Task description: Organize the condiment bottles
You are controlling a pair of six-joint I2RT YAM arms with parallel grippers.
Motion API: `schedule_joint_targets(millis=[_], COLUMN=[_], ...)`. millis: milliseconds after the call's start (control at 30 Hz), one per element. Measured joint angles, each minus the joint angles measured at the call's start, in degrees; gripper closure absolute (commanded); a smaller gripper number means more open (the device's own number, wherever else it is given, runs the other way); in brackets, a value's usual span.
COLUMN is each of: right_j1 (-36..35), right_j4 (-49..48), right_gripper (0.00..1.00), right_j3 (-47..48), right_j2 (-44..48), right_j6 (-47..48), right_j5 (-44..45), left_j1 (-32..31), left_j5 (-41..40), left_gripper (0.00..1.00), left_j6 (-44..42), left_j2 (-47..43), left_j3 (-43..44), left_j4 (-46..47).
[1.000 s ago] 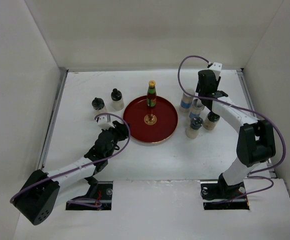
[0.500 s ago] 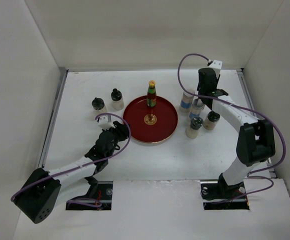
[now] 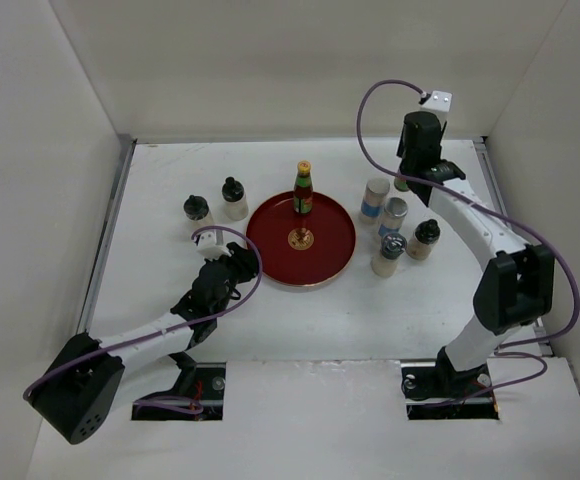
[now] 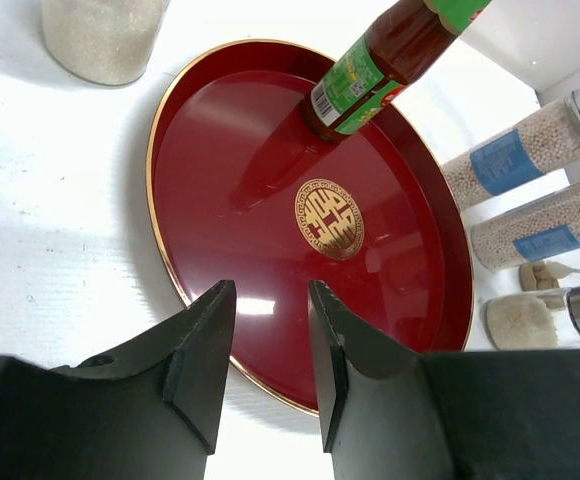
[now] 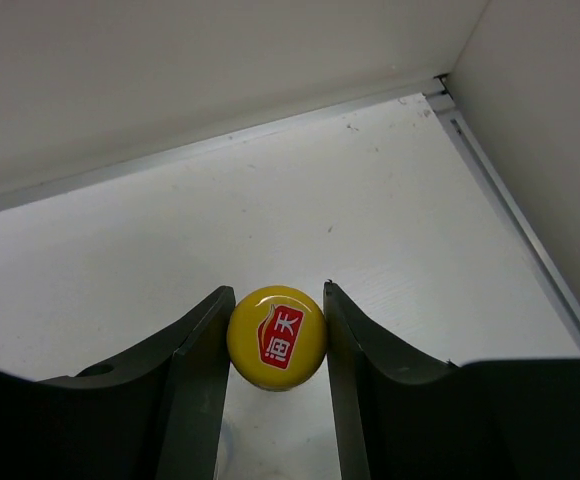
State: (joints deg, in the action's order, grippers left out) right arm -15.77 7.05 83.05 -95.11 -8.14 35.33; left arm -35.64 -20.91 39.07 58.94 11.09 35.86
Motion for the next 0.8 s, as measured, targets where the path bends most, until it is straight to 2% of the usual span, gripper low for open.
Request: schedule_joint_targets(millis=[167,533,800], right_j1=[-2.51,-14.01,-16.98], right_j4=[-0.17,-1.99,-2.73], right_gripper=[0.78,0.77,0.77], right_j3=[0.76,2.47,2.93], right_j2=[1.31,1.46,-0.48], right_j6=[1.18,2.36,2.36], right_j5=[0.02,-3.02,-3.80], left_j1=[0.00,0.02,0.02], left_j5=[0.00,0.00,-0.02], left_gripper=[0.67,0.65,0.65], left_j6=[0.04,0.24,0.37], left_j2=[0.11,0.11,0.09], left_j3=[0.00,0.00,0.00], left_j4=[0.00,0.00,0.00])
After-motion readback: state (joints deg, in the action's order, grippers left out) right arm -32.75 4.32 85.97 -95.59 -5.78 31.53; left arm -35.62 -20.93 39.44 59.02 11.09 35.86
